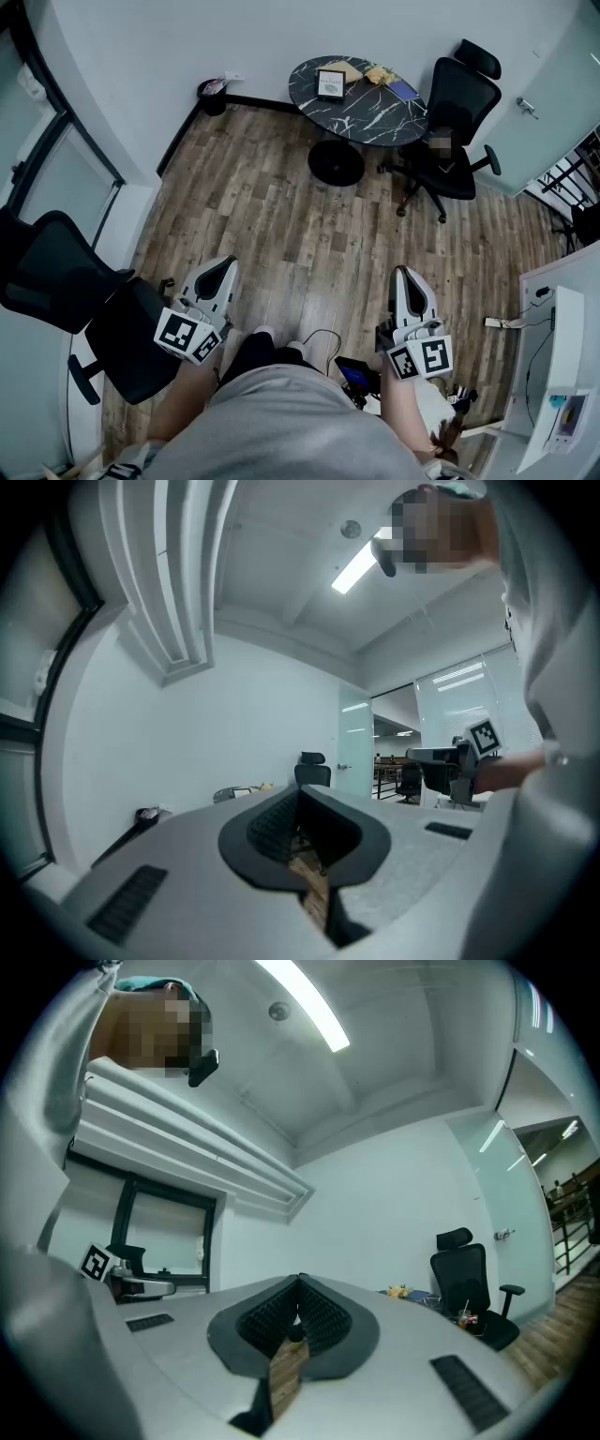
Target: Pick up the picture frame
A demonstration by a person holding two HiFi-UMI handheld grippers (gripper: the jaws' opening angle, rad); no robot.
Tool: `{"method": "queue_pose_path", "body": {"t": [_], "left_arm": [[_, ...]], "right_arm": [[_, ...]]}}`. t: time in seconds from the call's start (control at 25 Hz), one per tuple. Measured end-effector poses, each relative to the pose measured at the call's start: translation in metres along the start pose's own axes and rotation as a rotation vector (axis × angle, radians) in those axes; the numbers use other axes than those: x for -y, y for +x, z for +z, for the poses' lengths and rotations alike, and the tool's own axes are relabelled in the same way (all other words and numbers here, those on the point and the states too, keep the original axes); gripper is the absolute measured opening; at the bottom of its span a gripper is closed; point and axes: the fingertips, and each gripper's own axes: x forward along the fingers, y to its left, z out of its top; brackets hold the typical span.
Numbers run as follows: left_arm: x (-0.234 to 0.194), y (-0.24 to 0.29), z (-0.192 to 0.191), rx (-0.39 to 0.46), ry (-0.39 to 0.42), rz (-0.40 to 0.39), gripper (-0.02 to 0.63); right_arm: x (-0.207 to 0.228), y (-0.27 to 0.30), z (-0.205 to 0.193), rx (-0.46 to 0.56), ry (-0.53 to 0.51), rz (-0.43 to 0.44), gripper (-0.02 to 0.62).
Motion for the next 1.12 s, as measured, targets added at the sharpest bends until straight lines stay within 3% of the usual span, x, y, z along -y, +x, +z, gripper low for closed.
{"method": "queue_pose_path", "body": {"t": [0.64,1.12], "left_arm": [[0.008,0.005,-0.001,0.005,0.022,0.017,0.007],[0.025,0.012,-0.011,0.009,0.044,0.064,0.007]], "right_arm": [[0.010,-0.006,0.001,0.009,-0.004,0.021,0.025],[0.036,-0.020,0.002,0.072,0.071,0.045,0.026]]}}
